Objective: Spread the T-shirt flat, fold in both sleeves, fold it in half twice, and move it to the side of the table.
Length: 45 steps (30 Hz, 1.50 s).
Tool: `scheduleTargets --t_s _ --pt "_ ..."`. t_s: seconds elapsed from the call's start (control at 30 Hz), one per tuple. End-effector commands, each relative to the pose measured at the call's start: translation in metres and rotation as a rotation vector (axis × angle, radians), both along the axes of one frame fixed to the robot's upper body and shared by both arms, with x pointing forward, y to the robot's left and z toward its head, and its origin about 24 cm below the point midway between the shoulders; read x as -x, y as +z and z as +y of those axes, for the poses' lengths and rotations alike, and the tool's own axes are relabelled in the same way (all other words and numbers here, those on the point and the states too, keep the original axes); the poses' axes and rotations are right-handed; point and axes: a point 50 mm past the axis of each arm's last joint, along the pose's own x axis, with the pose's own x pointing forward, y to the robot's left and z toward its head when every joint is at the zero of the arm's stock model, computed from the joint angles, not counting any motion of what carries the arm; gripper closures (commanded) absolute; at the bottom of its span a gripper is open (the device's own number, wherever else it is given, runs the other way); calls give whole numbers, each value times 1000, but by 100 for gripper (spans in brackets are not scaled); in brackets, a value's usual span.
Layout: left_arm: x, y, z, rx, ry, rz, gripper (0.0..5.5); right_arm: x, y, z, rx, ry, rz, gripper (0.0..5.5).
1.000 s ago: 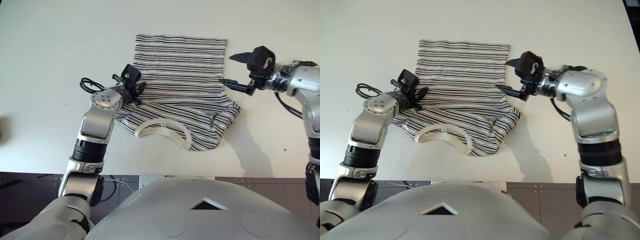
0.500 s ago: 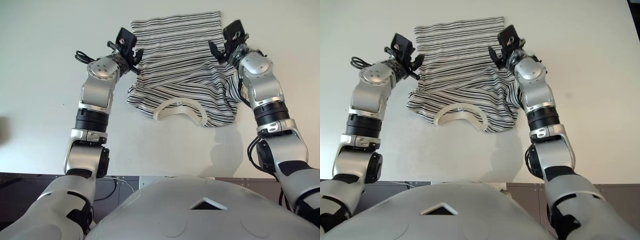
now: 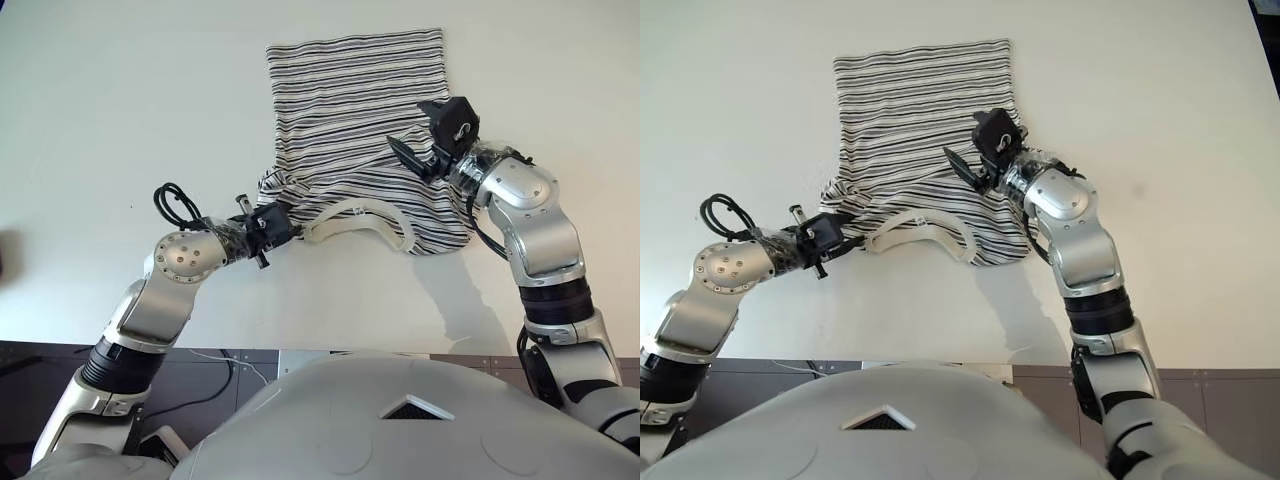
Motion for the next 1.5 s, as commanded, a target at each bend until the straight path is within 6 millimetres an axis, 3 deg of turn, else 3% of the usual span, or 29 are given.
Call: scheduleTargets --t_s 0.03,0.2,0.3,0.37,0.5,0.63,0.7,0.77,0.83,0.9,1.03,1.07,1.13,1.2,1.27,1.37,1.5 --pt "15 -21 4 -127 -38 39 376 6 2 -2 1 -15 -2 220" --pt "43 0 12 -176 -247 80 376 15 -2 -8 -3 -71 6 220" --pt "64 23 21 -110 -231 210 376 13 -4 -11 -12 -111 6 220" --pt "67 35 23 -44 -234 300 376 11 -5 -13 -14 -146 4 220" --pt "37 71 18 159 -170 248 376 3 -1 -22 -7 -197 -20 220" --pt "-1 89 18 274 -50 122 376 3 0 -34 21 -204 -6 220" --pt "-22 81 22 242 69 53 376 4 -4 -45 78 -214 17 220" --pt "-32 42 38 69 220 30 376 12 -4 -61 160 -174 27 220" --pt "-20 6 51 -59 281 60 376 28 6 -81 200 -84 42 220" --pt "-8 -14 58 -79 332 84 376 37 19 -93 196 -28 49 220" --pt "13 -40 58 -49 429 142 376 25 37 -90 133 -16 2 220" --pt "17 -44 56 -47 439 148 376 24 37 -87 131 4 10 220" --pt "19 -47 51 -27 455 145 376 29 9 -83 230 28 86 220" --pt "17 -44 49 -9 466 137 376 38 -31 -103 428 -36 178 220" --pt "22 -43 53 -12 480 141 376 50 -52 -128 555 -84 241 220" --pt "33 -46 60 -45 520 156 376 56 -52 -141 569 -76 248 220" --pt "30 -44 56 -19 534 135 376 48 -42 -134 504 -68 199 220"
